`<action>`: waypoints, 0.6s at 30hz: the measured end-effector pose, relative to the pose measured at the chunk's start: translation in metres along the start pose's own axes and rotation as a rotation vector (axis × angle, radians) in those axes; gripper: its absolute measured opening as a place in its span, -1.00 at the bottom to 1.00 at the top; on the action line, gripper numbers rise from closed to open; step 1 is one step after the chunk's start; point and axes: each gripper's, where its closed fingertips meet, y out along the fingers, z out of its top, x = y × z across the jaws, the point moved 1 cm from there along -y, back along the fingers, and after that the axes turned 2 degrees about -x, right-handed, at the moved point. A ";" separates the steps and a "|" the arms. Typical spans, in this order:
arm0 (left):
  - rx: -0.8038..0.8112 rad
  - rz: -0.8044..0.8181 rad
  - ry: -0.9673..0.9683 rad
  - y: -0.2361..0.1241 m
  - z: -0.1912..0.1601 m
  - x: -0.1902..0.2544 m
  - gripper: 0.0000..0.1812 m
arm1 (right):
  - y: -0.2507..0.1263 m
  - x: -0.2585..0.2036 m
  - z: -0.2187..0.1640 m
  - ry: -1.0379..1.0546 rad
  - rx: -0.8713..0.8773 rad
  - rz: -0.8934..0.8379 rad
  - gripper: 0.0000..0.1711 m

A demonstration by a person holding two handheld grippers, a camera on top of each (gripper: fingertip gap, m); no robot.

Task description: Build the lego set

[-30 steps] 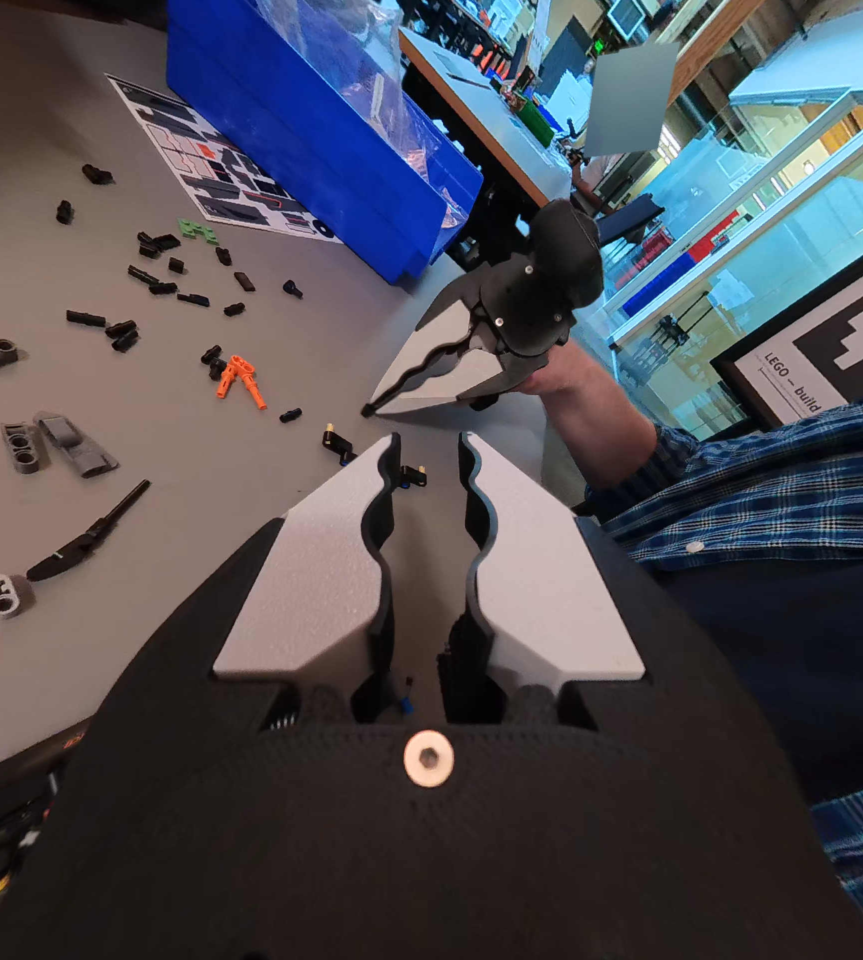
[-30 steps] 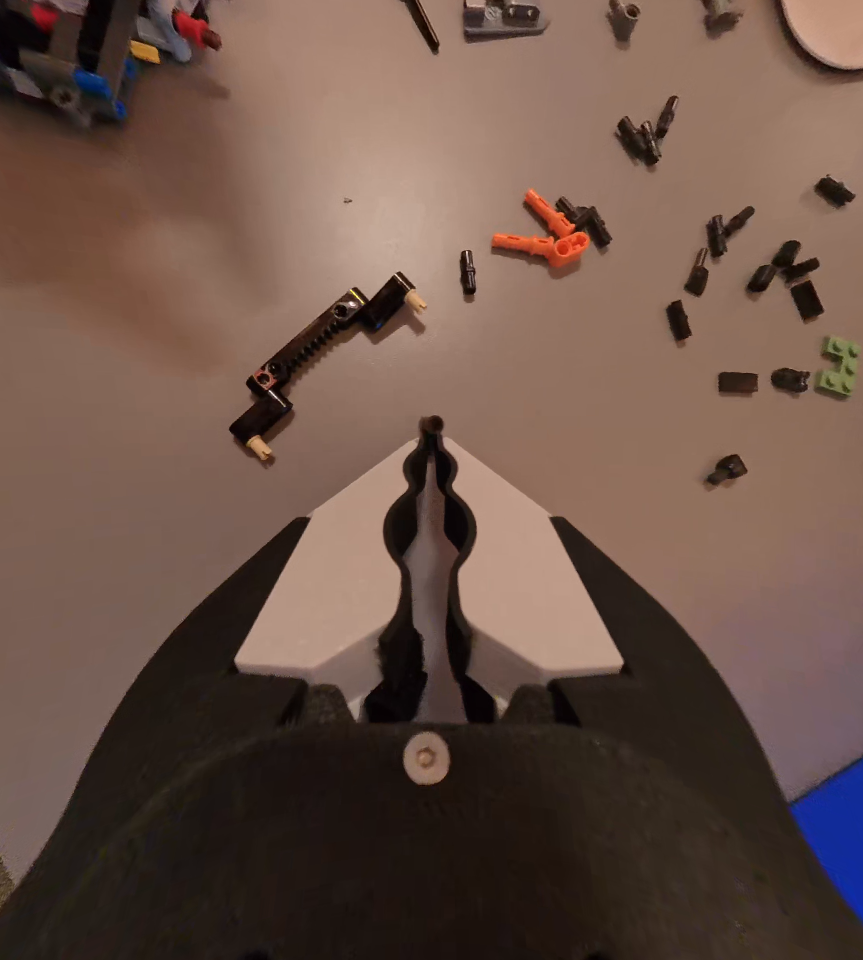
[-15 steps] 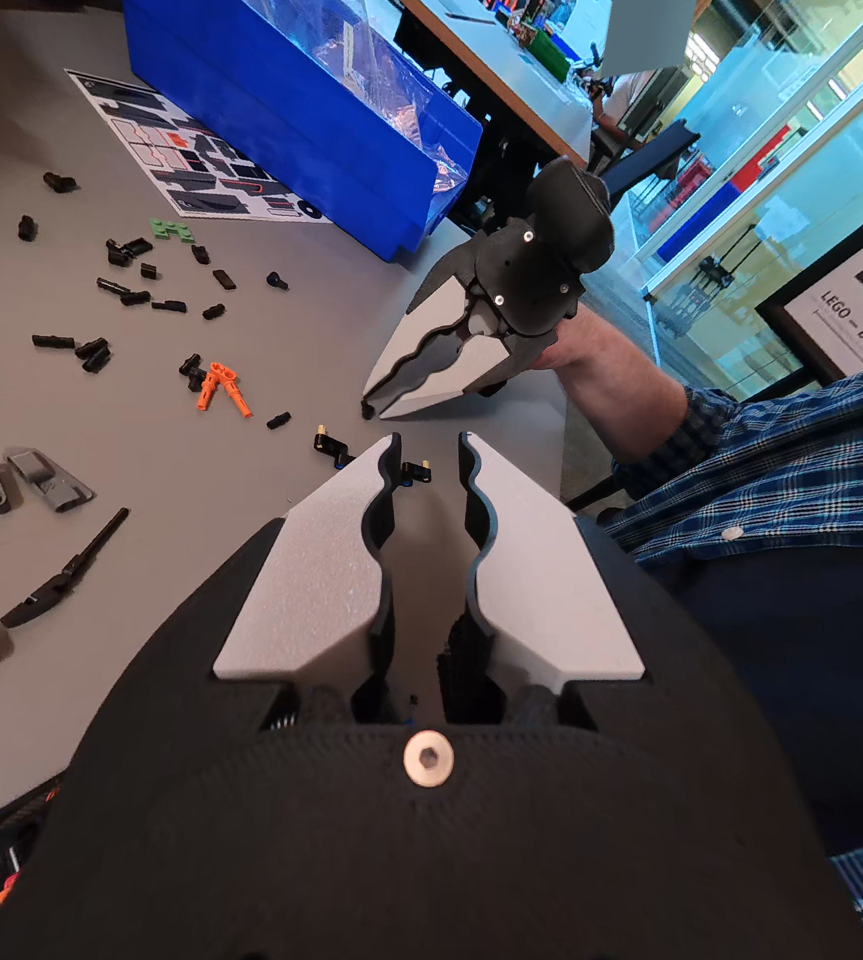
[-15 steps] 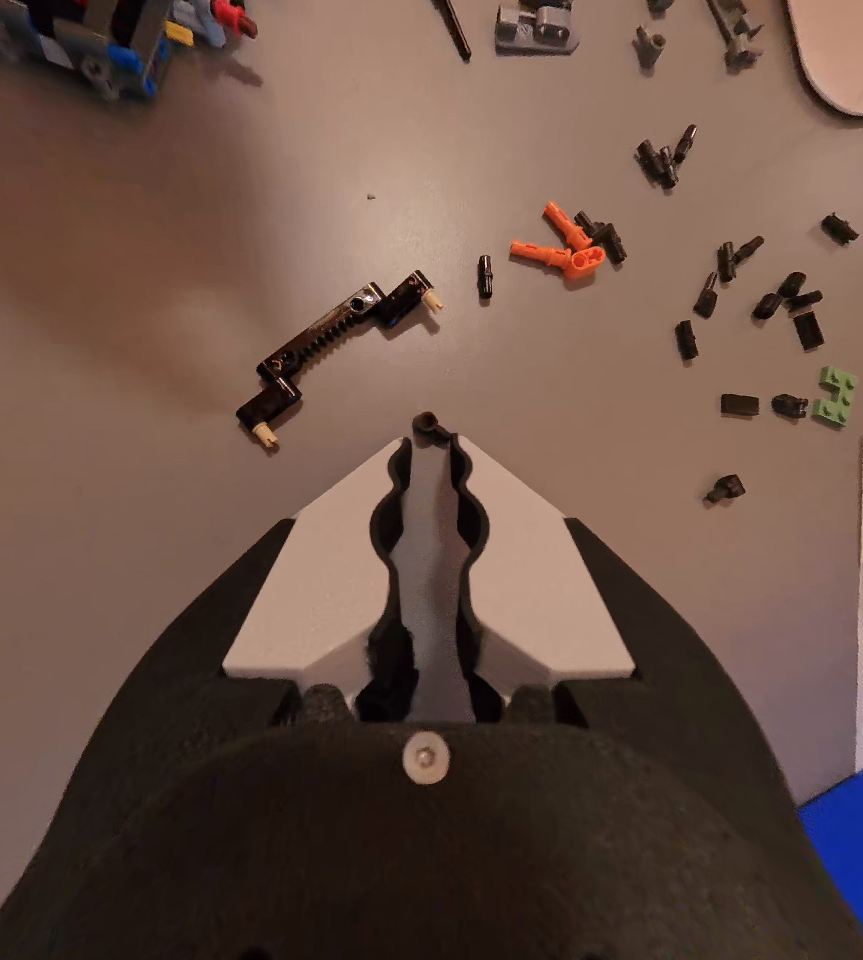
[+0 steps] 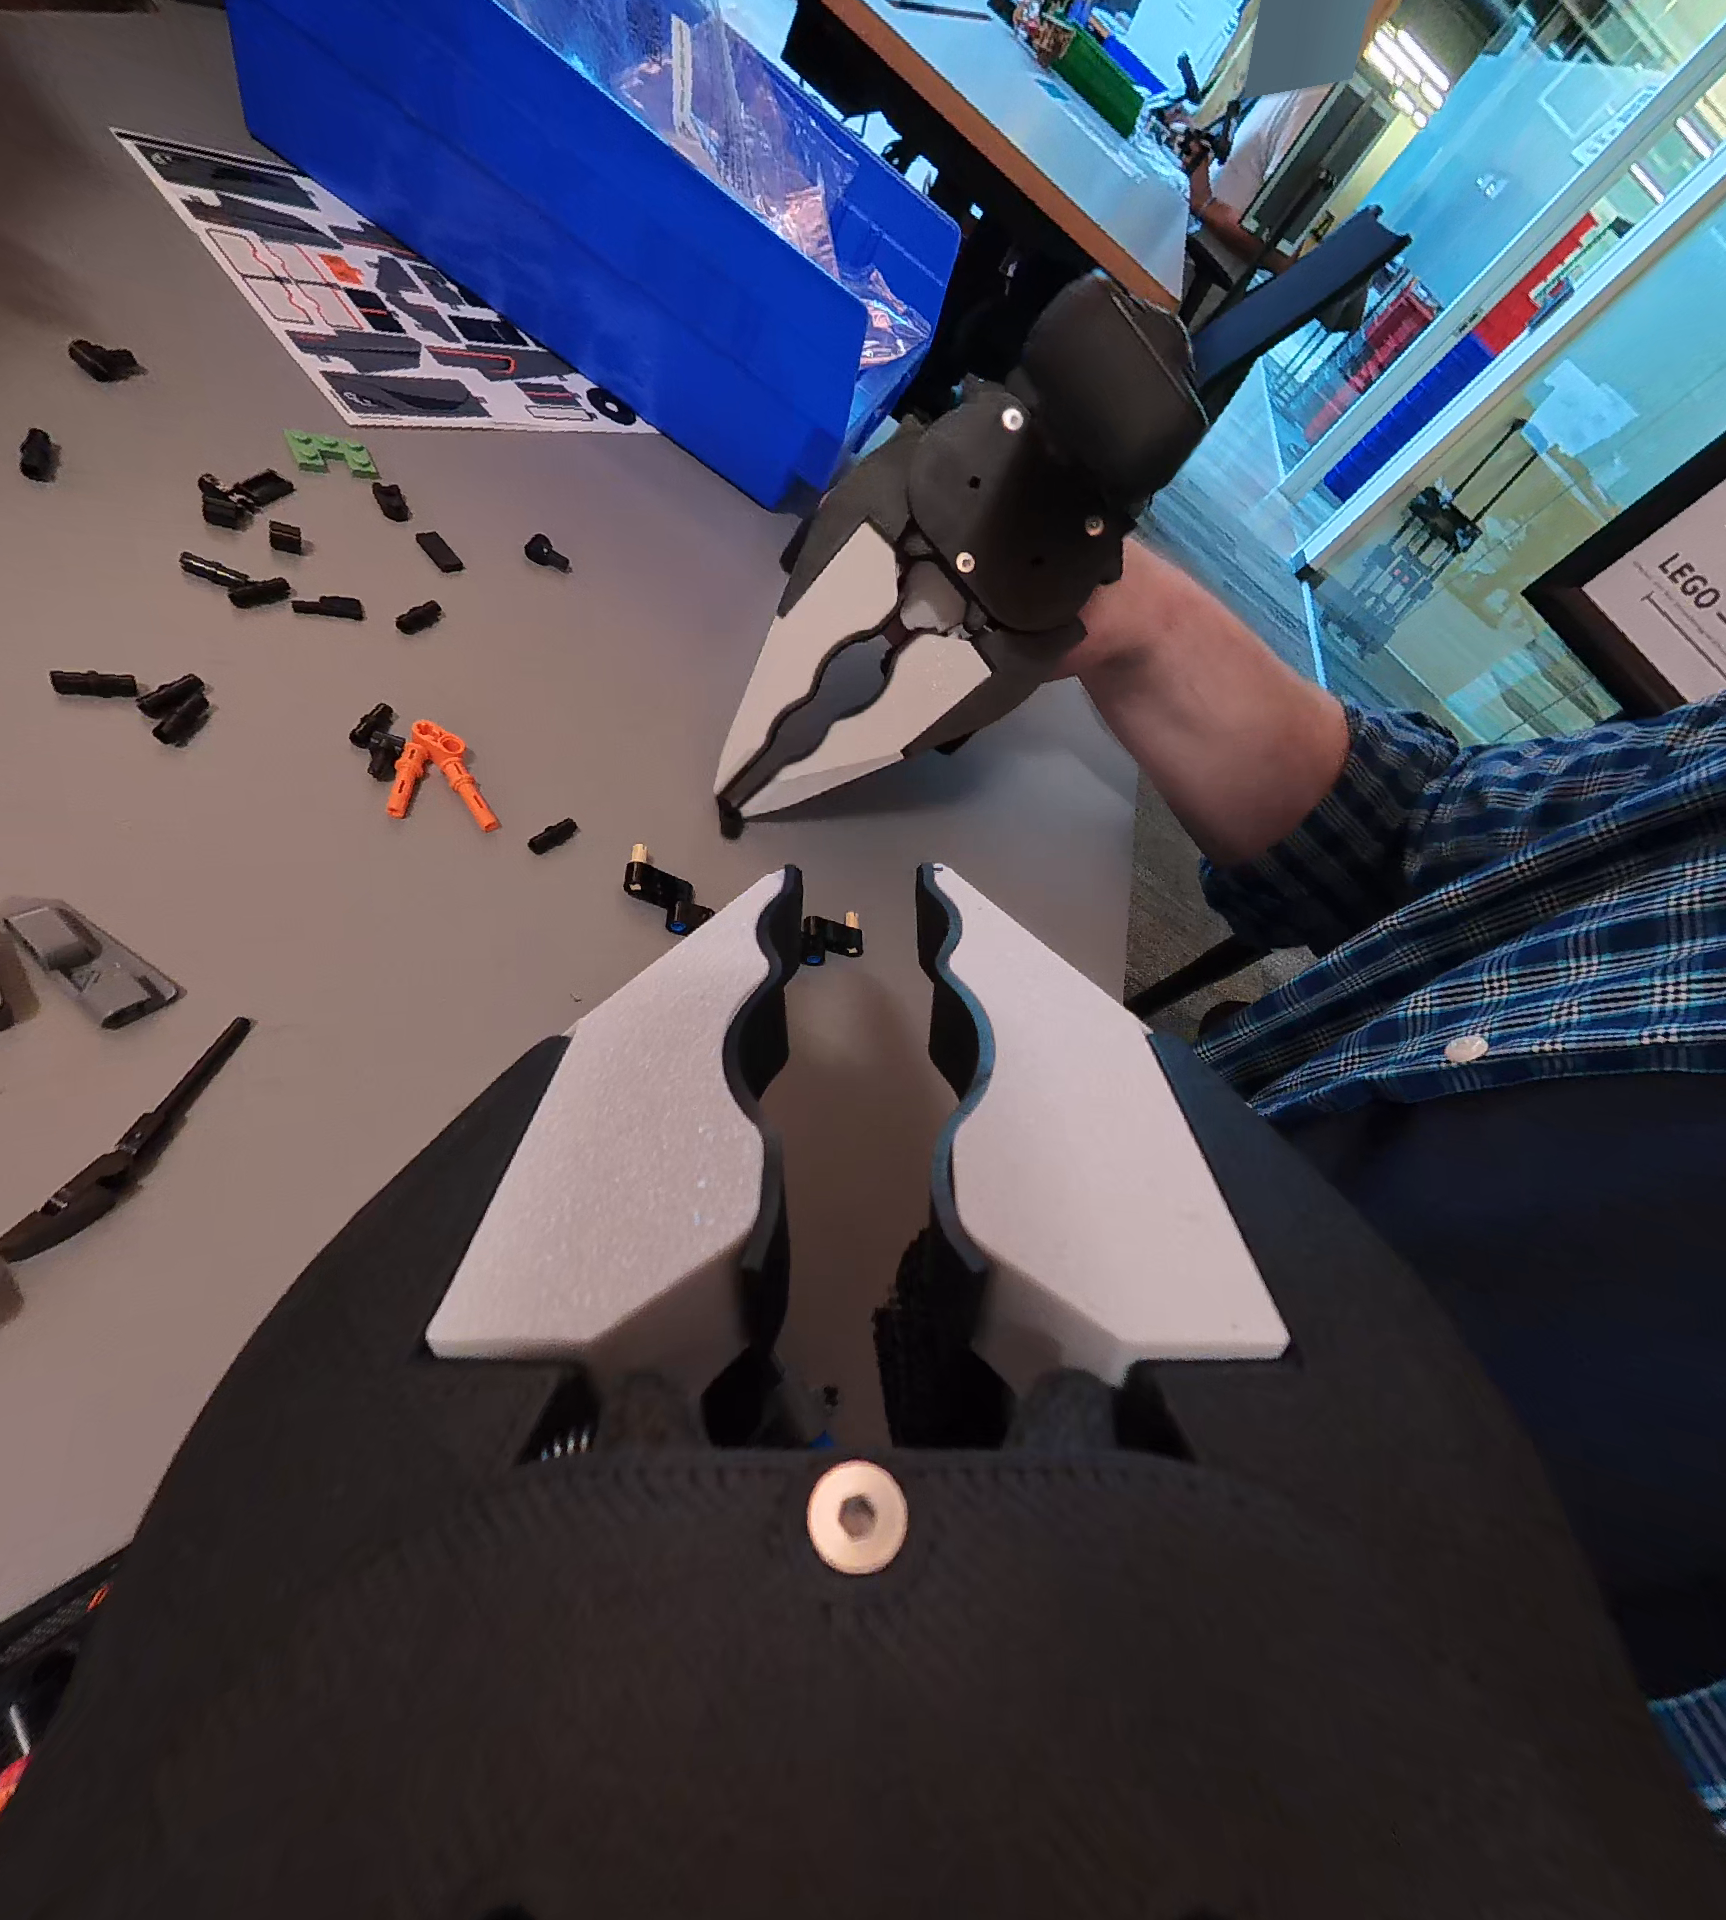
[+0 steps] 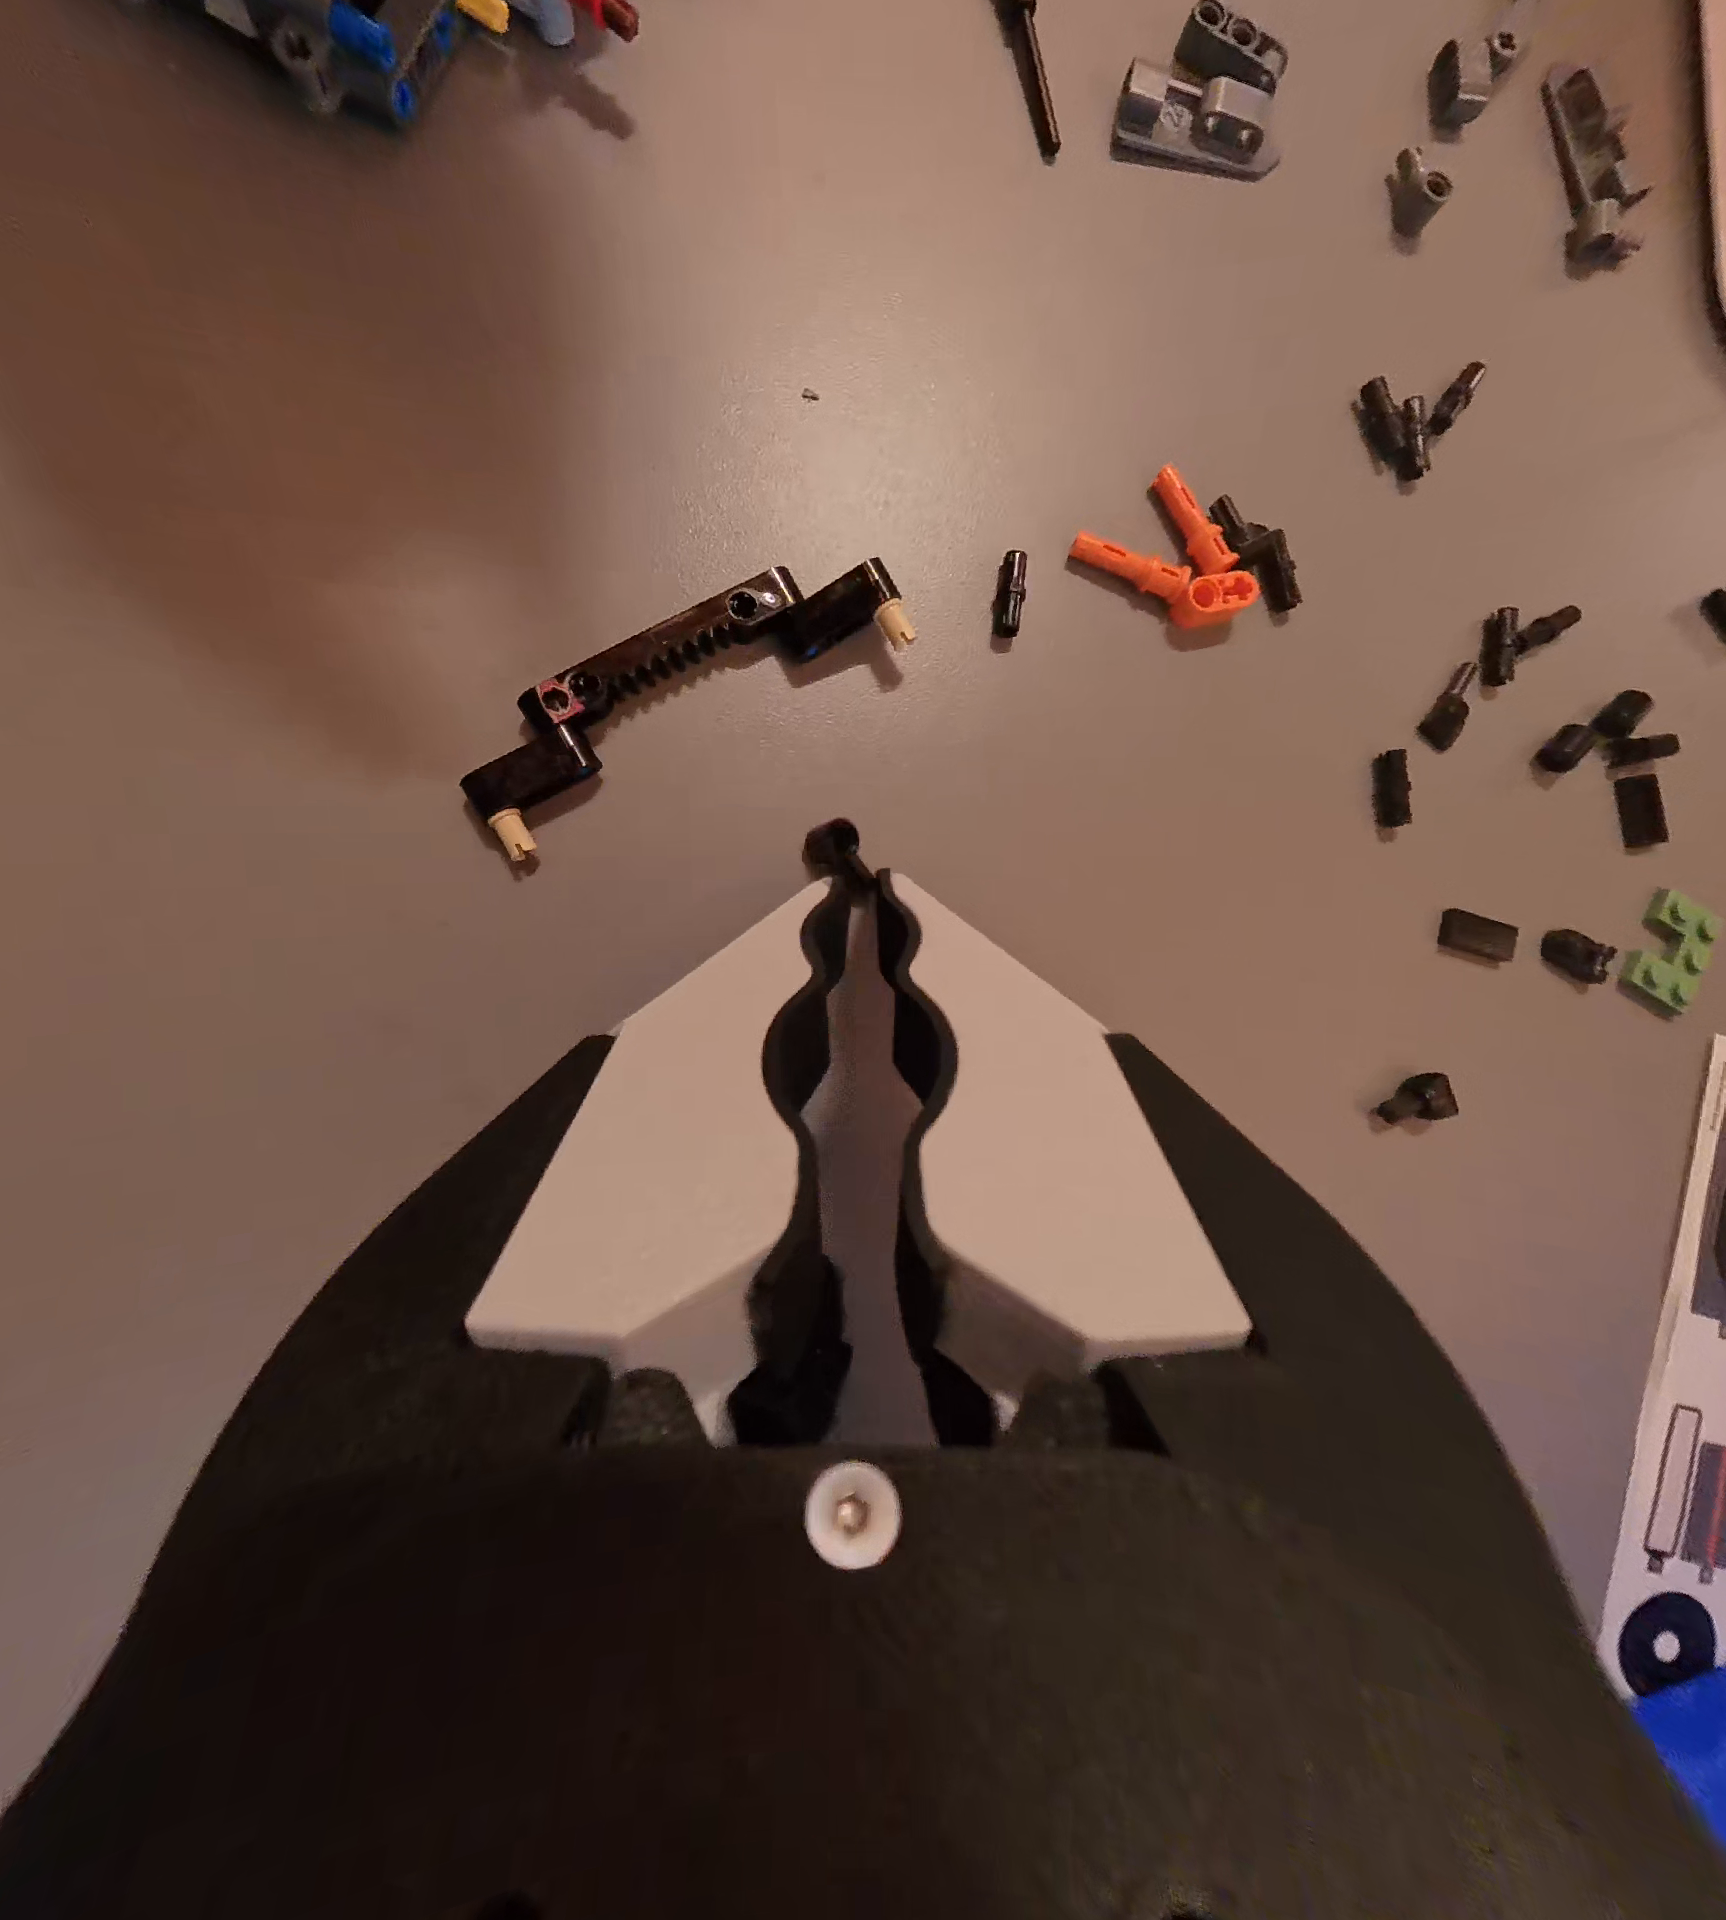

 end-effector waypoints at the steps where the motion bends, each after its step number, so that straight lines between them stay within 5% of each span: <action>1: -0.002 0.000 0.001 0.001 0.000 0.000 -0.77 | 0.000 0.000 0.000 0.002 0.003 0.009 -0.97; 13: -0.047 0.003 0.048 0.013 -0.001 0.007 -0.77 | -0.005 -0.004 0.008 0.051 0.063 0.020 -1.00; 18: -0.031 0.022 0.059 0.002 0.001 0.005 -0.77 | -0.009 0.011 0.023 0.058 0.085 -0.039 -0.85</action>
